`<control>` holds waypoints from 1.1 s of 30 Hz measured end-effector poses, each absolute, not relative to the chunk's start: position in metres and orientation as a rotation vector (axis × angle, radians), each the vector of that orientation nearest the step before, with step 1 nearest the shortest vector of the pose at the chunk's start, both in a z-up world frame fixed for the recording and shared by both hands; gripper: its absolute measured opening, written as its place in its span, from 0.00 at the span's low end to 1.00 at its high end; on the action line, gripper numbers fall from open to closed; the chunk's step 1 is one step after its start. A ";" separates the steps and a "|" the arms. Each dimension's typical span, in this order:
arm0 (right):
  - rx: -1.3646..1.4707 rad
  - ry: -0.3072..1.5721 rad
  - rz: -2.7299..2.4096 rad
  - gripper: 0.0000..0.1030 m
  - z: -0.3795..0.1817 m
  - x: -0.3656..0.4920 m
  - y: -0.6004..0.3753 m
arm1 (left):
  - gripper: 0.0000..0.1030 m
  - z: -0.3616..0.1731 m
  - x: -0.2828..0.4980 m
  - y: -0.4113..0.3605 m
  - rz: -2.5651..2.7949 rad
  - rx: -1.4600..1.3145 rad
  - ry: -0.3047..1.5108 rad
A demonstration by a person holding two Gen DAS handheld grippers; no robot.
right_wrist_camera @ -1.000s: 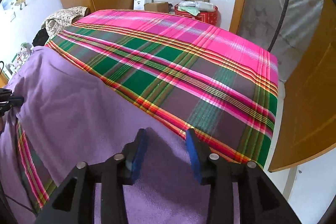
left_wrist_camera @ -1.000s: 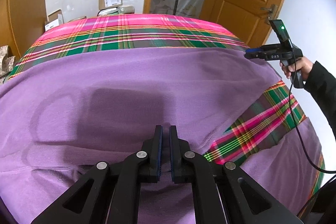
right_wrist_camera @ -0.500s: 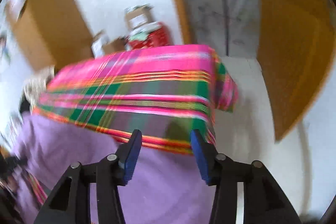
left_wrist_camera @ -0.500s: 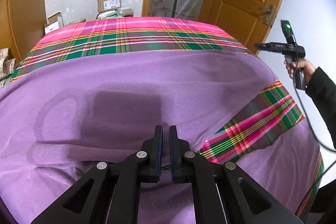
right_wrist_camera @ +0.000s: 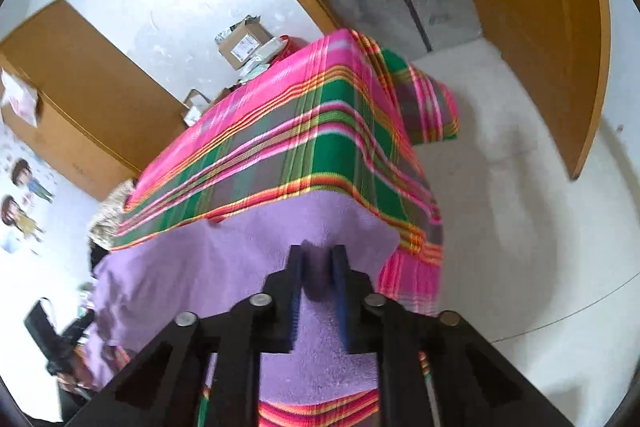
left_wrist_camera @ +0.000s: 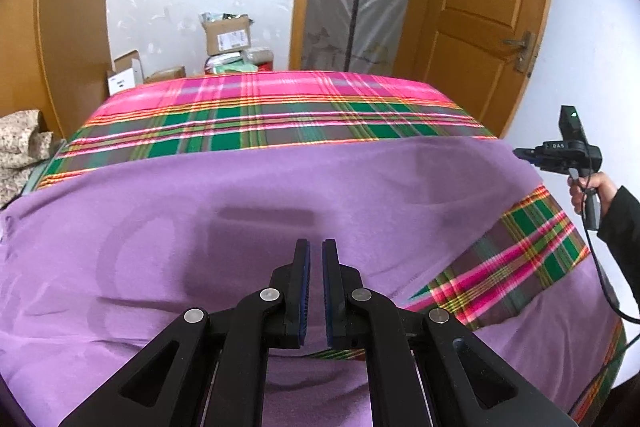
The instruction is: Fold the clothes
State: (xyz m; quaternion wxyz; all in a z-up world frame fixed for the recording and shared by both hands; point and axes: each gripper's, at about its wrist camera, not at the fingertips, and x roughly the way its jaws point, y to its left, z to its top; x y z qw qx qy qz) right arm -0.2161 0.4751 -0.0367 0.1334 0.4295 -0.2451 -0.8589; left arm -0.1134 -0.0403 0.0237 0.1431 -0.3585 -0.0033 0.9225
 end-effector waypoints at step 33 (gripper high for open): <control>0.794 -0.178 -2.426 0.32 0.115 -0.082 0.265 | 0.22 0.131 -0.016 -0.154 3.240 -0.527 -0.217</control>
